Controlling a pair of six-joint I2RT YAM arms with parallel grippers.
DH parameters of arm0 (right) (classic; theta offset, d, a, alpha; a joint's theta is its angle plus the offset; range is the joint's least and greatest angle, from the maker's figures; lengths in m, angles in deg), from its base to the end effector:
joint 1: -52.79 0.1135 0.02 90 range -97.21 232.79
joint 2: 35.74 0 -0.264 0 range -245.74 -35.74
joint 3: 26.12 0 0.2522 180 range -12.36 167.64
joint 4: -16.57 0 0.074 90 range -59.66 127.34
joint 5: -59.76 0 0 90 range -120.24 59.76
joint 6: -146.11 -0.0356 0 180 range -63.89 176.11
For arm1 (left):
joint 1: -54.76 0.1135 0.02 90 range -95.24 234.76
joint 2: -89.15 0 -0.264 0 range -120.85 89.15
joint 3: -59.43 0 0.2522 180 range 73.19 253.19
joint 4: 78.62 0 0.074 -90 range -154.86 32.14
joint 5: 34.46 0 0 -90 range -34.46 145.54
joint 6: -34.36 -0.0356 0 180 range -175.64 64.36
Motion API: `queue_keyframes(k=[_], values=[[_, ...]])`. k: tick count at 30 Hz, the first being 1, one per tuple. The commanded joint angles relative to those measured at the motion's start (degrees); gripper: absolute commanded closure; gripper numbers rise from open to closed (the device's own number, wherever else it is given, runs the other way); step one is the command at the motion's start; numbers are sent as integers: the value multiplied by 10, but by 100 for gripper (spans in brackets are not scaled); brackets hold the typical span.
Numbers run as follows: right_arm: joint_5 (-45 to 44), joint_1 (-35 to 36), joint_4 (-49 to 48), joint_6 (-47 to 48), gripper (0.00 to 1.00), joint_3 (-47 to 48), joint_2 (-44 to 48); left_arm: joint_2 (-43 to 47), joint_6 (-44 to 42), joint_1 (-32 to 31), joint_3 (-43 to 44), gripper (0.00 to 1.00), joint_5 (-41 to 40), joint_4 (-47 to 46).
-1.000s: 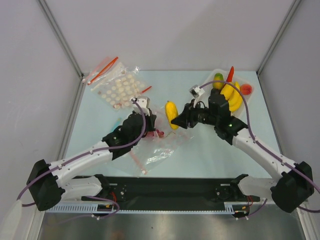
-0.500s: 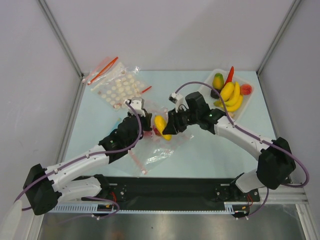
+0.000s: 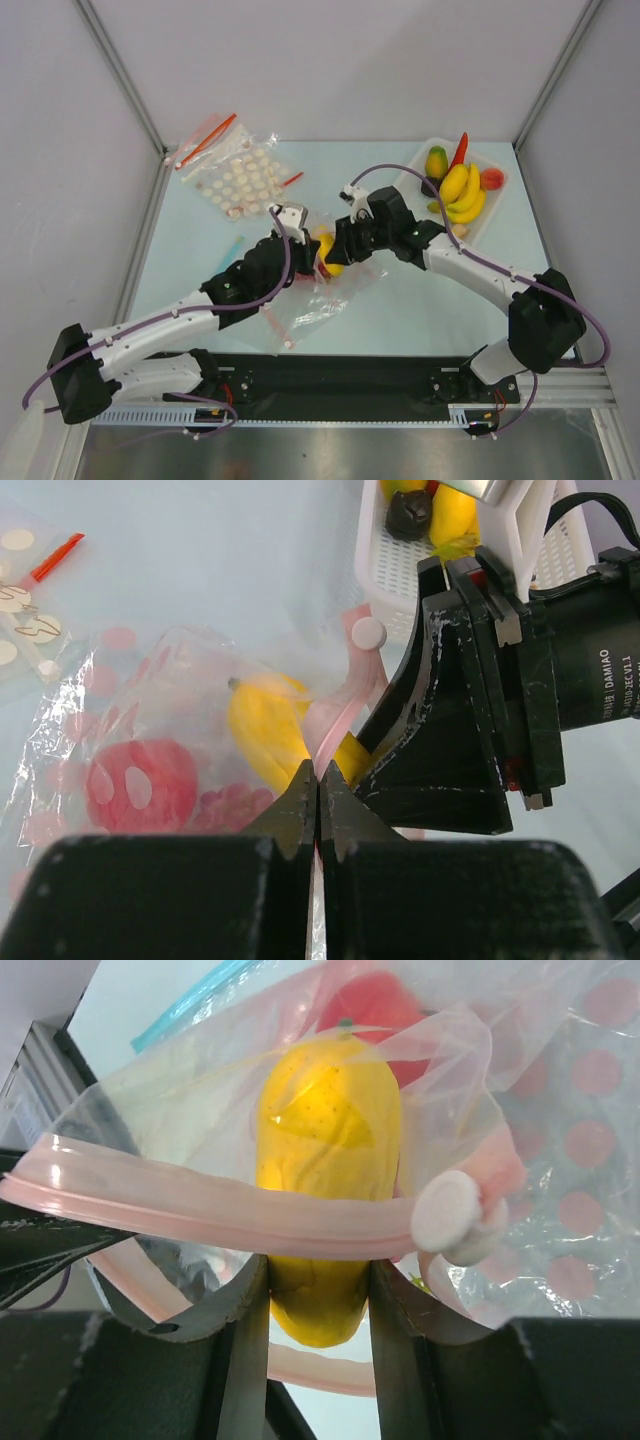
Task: Place the food in the zip-top bag and seal the zipper
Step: Place the fake fruit in the zipper food storage bag, then pick up the fake fruit from the bin.
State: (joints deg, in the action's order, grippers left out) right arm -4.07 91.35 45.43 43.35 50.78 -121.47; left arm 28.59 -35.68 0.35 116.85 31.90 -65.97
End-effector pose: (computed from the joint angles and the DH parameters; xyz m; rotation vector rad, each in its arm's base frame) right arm 0.2509 0.2201 0.2733 -0.7767 2.2042 0.9802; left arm 0.1540 -0.1906 0.3006 0.2656 1.8366 -0.5324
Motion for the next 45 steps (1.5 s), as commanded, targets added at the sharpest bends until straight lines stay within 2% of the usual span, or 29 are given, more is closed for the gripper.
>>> queue_keyframes(k=[1,3,4,6,9,12,15,16,17,19,23,25,27,28,30,31,37,45], values=[[-61,4,-92,-47,61,-17,18,-2,7,-2,20,100,1,-15],[-85,5,-110,-55,47,-24,21,-4,18,4,15,100,-6,-24],[-91,5,-111,-55,35,-26,28,-6,28,9,11,100,-4,-26],[-112,5,-113,-52,27,-35,42,-8,35,26,7,100,2,-29],[-116,5,-128,-47,23,-62,78,-9,47,46,2,100,5,-28],[-122,3,-140,-43,23,-80,116,-8,52,55,-6,100,-5,-30],[-165,2,-139,-39,22,-98,162,-7,42,55,-9,100,-17,-30],[-181,-1,-139,-40,19,-106,175,-8,39,55,-9,100,-18,-30],[-217,-4,-144,-44,11,-114,188,-9,39,55,-10,100,-23,-30],[-252,-16,-145,-60,0,-145,230,-8,42,55,-15,100,-25,-35],[-251,-95,-160,-108,0,-176,273,2,37,55,-25,100,-14,-50],[-242,-159,-154,-140,0,-177,275,4,26,55,-30,100,-4,-55],[-247,-197,-113,-159,0,-173,269,5,19,55,-31,100,0,-58],[-255,-230,-104,-164,0,-171,262,5,18,55,-31,100,2,-58],[-296,-252,-78,-187,0,-161,249,5,17,55,-31,100,3,-58],[-342,-264,-65,-201,0,-155,233,4,17,55,-30,100,3,-58],[-508,-269,54,-282,0,-86,163,8,22,55,-31,100,-18,-56],[-550,-273,83,-314,0,-50,60,2,24,55,-29,99,-6,-54]])
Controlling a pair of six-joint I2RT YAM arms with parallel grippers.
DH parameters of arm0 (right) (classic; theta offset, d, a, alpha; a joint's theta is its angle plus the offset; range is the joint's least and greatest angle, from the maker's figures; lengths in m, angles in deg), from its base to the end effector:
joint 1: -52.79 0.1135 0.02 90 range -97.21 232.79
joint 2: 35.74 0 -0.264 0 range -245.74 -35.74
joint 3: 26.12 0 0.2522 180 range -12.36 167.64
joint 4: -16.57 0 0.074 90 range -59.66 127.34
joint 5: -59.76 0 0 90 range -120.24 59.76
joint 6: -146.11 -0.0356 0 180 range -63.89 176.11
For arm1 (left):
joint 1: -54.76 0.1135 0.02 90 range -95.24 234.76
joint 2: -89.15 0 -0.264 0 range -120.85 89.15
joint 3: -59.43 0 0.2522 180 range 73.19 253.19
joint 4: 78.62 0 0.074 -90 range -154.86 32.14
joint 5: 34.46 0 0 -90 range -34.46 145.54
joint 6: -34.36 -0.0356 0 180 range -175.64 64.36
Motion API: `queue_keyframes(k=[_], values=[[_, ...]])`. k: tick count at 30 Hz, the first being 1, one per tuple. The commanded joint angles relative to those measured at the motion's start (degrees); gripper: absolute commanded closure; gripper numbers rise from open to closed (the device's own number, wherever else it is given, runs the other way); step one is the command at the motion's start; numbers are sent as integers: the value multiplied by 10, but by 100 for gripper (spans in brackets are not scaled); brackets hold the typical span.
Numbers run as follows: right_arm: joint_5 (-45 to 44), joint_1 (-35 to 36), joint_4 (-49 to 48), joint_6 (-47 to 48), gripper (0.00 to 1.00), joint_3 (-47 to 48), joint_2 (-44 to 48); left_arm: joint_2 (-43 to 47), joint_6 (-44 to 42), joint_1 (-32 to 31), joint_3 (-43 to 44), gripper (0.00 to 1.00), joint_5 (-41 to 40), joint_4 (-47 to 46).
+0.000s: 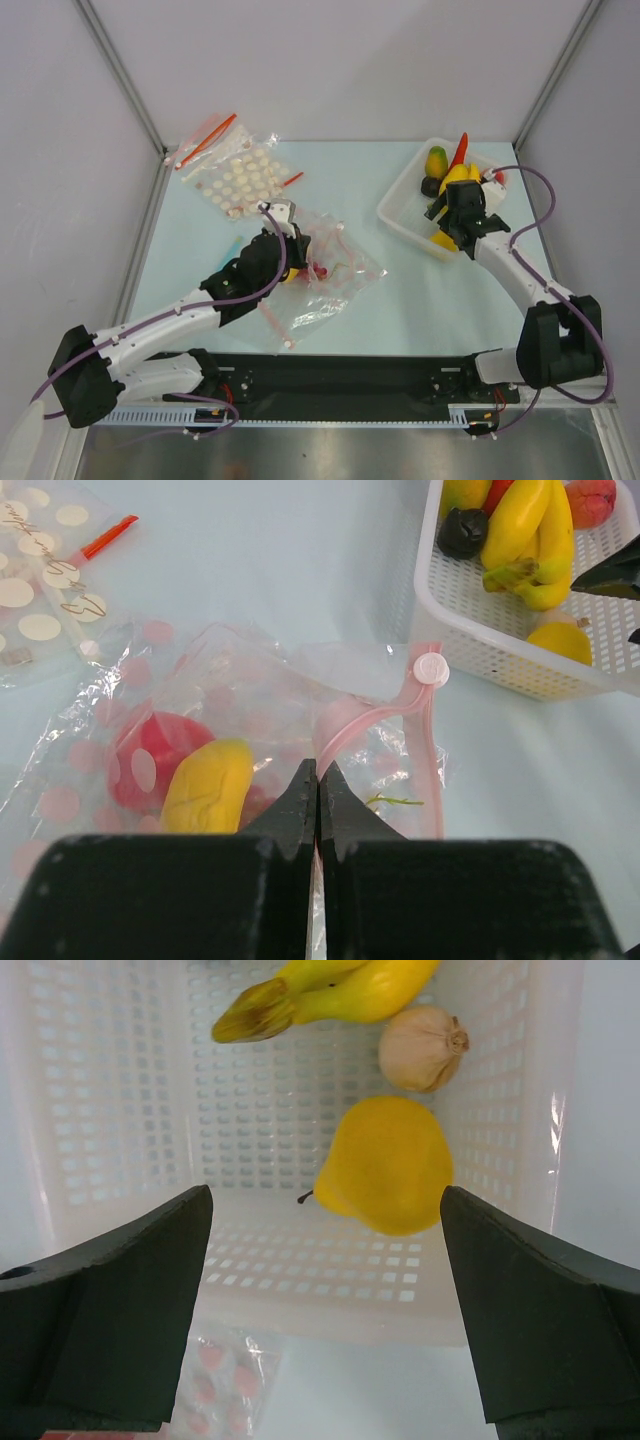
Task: Place the food in the zip-top bag and seal the zipper
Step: Pick up the fake fruit from the bin.
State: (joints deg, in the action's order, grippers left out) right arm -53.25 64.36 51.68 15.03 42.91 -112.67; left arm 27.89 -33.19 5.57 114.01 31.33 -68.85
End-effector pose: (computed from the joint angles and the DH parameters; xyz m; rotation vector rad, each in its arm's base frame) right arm 0.2851 0.0442 0.2632 0.7625 2.1165 0.0232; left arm 0.1716 -0.1764 0.2855 0.1382 1.8543 -0.4838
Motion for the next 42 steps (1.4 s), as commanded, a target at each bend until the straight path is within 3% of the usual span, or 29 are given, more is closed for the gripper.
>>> queue_keyframes(k=[1,11,15,18,20,21,23,27,35,38,42], values=[[-63,-4,27,-29,0,40,-38,7,-1,3,1,100,-1,-23],[-40,-11,58,-30,2,99,-174,3,-3,3,3,100,2,-21],[-13,-24,42,-30,16,92,-183,-1,-4,3,6,100,3,-19],[3,-30,27,-26,40,75,-169,-2,-4,3,8,100,4,-16],[6,-32,13,-27,46,65,-155,-3,-4,3,8,100,4,-16],[5,-33,12,-27,55,61,-140,-1,-4,3,8,100,4,-16],[4,-32,10,-26,61,52,-123,-1,-5,3,8,100,5,-15],[0,-31,-3,-24,65,20,-41,-1,-5,3,8,100,7,-17],[61,-30,-176,14,72,-102,138,-9,-7,3,13,100,9,-14],[158,-21,-254,41,75,-150,191,-9,-7,3,14,100,10,-14],[201,37,-343,112,79,-175,243,-11,-7,3,14,100,12,-13]])
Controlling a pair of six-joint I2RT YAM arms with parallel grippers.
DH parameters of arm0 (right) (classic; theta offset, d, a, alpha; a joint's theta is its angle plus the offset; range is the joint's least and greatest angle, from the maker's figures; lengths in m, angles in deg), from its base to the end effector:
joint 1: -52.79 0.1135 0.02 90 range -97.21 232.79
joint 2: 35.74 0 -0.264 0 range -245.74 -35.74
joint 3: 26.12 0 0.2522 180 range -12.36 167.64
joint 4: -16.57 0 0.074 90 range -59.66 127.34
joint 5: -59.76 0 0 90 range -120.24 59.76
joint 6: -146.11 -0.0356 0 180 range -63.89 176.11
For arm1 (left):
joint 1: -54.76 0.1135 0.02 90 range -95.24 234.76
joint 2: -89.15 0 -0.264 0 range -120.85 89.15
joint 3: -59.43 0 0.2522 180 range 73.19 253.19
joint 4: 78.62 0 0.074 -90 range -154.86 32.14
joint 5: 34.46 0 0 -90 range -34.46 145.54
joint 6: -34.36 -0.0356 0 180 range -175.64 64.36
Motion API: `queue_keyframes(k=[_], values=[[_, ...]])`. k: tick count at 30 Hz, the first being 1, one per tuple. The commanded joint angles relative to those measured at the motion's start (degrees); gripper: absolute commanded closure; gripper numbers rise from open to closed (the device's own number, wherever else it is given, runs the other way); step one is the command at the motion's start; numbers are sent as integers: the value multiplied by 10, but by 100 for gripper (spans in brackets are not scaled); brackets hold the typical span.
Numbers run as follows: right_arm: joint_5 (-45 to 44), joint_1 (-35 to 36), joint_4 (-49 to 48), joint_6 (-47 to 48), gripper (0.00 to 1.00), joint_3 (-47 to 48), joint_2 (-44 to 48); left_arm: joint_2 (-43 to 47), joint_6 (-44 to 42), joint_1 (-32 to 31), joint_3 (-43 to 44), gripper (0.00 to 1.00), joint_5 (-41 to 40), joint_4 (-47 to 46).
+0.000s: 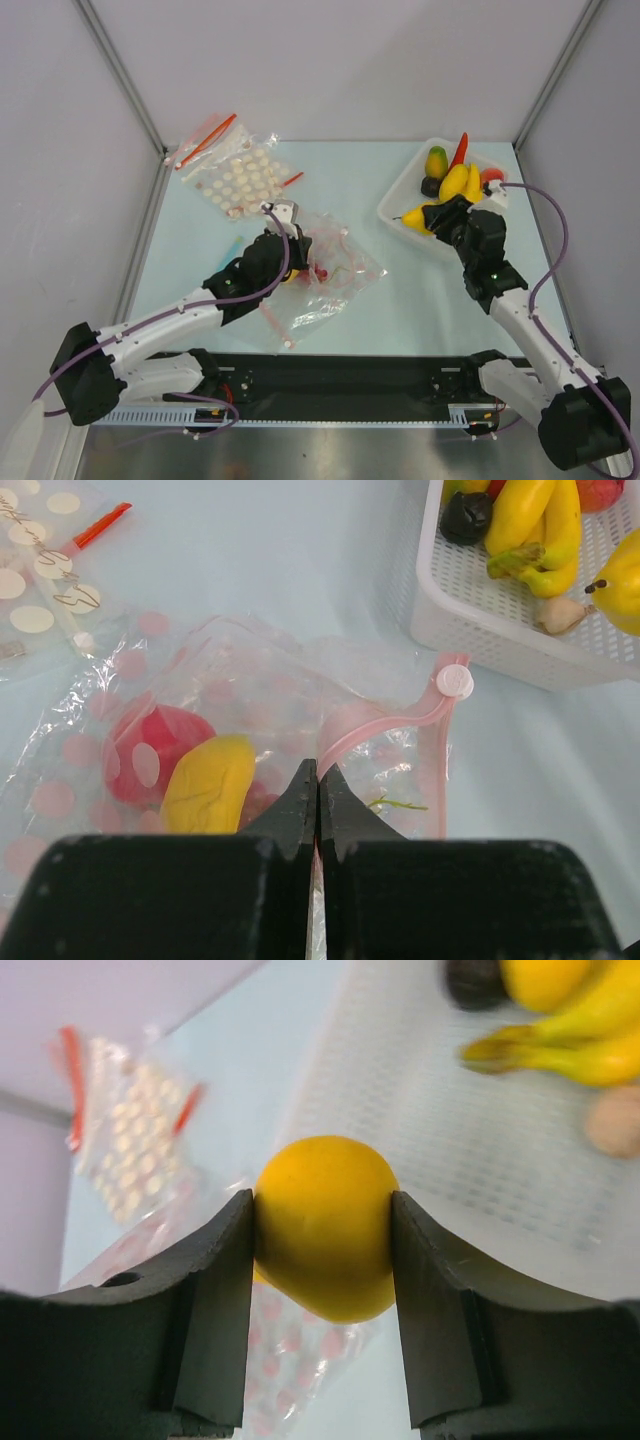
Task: Place the food in the zip-top bag and seal the zipper
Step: Pick up the fake fruit from the bin, then place the fake fruit in the zipper food storage bag.
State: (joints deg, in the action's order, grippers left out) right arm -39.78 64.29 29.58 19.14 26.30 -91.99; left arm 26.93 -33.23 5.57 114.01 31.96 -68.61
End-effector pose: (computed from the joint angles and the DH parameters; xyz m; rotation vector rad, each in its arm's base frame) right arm 0.2260 0.0400 0.2846 0.5278 1.8073 0.4295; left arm 0.1732 -0.1788 0.2812 0.1544 1.8737 -0.4803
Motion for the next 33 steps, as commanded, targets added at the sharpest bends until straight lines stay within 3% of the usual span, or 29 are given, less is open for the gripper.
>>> queue_keyframes(k=[1,7,11,19,33], values=[[64,78,-138,87,79,-13,44,-2,-6,3,15,100,7,-14],[78,215,-188,198,78,-25,83,1,-5,3,15,100,10,-14],[12,330,-202,255,77,-28,83,4,-4,3,15,100,13,-13],[-44,453,-228,368,78,-18,40,26,19,3,18,99,37,0],[-69,467,-229,391,81,24,-107,40,39,3,29,99,119,17]])
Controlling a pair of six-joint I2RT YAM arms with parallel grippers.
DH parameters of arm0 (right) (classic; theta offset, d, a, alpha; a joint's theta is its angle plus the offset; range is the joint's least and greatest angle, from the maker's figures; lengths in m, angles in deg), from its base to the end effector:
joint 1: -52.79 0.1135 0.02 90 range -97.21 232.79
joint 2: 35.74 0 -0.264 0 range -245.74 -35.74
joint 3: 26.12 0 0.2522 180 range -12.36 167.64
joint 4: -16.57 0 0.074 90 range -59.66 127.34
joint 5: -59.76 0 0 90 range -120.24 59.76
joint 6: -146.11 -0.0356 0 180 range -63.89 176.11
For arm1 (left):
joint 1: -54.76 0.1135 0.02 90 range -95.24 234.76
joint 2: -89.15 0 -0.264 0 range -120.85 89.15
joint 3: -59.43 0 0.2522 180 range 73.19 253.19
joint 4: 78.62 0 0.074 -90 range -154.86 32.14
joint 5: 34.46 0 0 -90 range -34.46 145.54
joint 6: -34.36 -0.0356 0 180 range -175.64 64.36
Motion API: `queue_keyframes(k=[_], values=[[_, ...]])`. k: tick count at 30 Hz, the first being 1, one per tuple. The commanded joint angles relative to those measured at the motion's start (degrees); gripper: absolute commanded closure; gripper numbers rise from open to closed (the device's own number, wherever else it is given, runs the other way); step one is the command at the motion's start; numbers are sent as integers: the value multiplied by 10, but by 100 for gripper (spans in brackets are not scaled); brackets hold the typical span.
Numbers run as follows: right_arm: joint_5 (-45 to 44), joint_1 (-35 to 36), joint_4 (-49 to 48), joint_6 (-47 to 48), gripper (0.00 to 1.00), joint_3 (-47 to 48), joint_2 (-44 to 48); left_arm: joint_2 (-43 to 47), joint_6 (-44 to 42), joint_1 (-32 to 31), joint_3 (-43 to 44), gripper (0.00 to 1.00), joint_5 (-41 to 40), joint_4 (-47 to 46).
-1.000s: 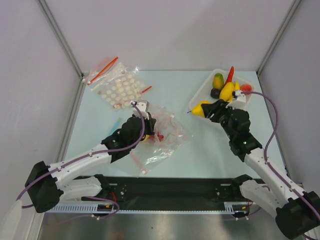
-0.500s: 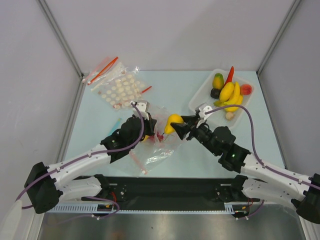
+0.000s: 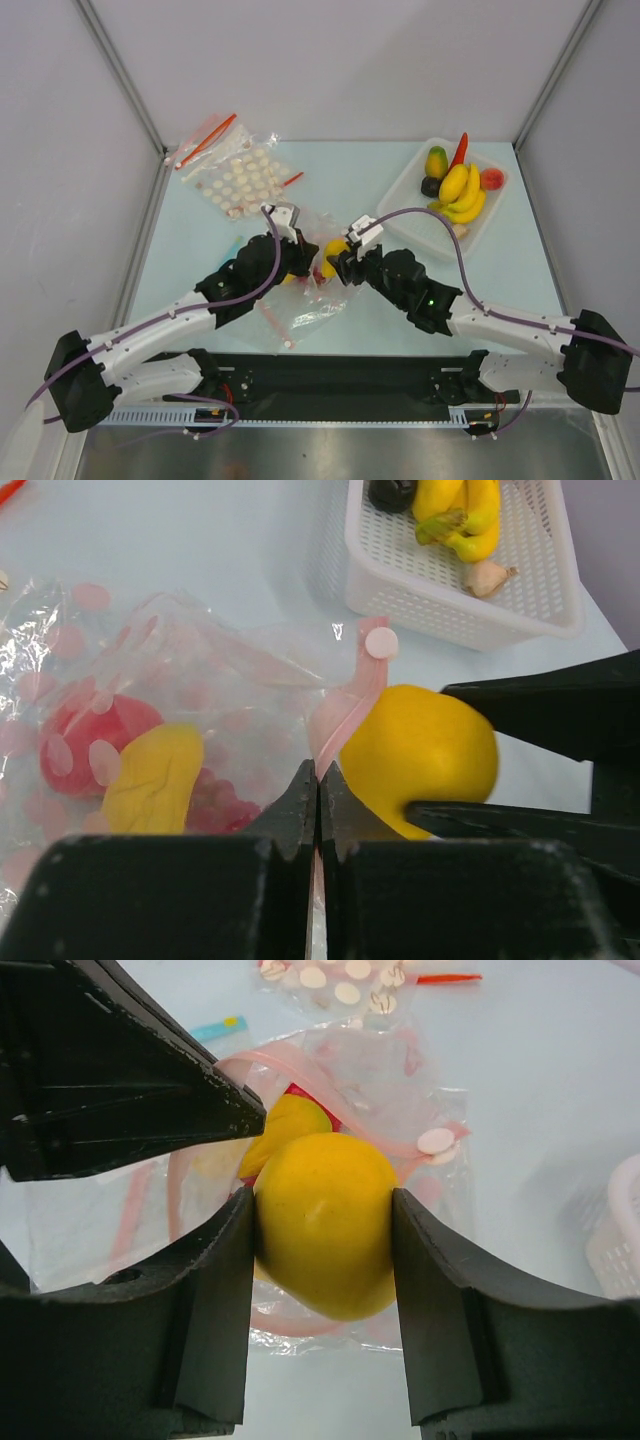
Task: Place the food in the zip-top bag and seal the zipper
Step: Place the fake fruit in the zipper food storage bag.
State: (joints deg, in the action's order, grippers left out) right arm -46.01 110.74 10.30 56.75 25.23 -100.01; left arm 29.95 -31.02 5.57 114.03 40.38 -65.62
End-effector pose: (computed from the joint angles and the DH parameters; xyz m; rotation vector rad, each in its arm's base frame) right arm 0.1455 0.2142 0.2824 -0.6477 1.5818 0.5180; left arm 0.1636 -0.1752 0.2873 0.2244 1.9038 -0.6355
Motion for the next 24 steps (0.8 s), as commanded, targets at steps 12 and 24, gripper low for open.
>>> queue_keyframes(k=[12,24], values=[[5,-31,-117,-49,83,7,-59,10,14,3,48,100,119,-8],[21,-71,-75,-97,12,28,-61,65,17,3,21,96,25,-9]])
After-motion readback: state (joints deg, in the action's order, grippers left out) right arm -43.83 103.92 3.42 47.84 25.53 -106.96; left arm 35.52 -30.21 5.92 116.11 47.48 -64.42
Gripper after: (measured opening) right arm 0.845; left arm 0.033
